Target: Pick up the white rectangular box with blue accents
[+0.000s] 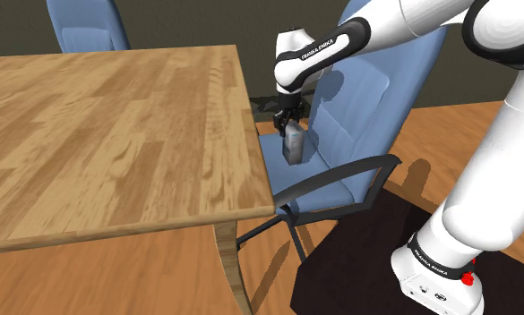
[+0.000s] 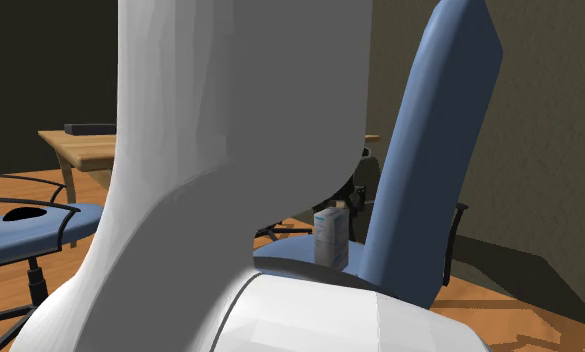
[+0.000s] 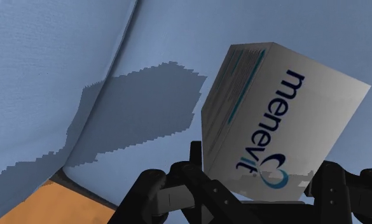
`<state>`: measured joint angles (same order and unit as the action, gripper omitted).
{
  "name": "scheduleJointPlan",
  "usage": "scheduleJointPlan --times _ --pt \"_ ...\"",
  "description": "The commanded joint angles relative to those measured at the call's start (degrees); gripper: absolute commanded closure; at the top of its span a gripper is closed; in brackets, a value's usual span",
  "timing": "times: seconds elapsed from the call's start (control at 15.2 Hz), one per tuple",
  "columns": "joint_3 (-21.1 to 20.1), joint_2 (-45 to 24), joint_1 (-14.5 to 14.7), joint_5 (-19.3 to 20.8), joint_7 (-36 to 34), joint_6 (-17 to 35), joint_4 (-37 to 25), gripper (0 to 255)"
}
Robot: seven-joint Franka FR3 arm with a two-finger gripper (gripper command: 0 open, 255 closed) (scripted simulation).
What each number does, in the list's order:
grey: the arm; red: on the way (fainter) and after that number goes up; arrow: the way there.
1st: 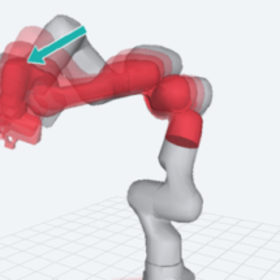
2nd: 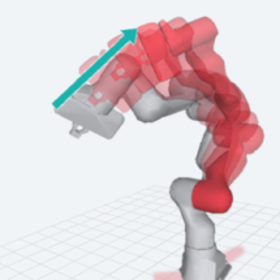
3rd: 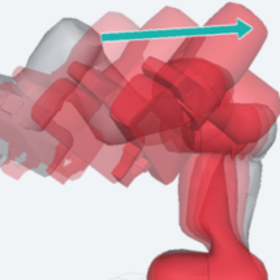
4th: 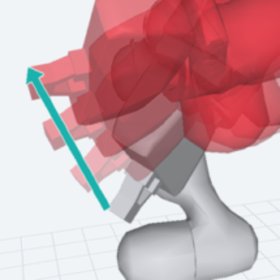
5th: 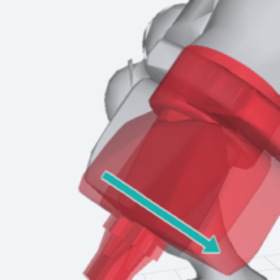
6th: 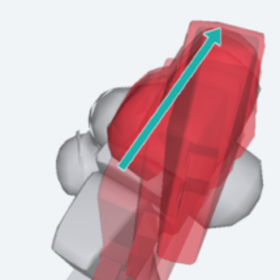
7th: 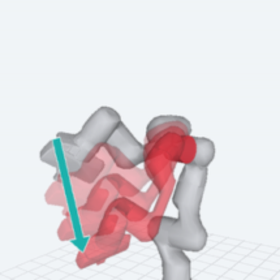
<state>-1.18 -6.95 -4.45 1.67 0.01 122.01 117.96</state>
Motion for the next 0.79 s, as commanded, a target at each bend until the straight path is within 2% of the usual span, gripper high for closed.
scheduleJointPlan --times 0.0,0.59,0.73 --pt "0.03 0.66 -0.05 -0.05 0.14 -1.51 -0.87 255" --pt "0.01 3.24 -0.05 -0.19 0.34 -8.04 -4.83 255" --pt "0.01 3.27 -0.05 -0.20 0.35 -8.15 -4.90 255"
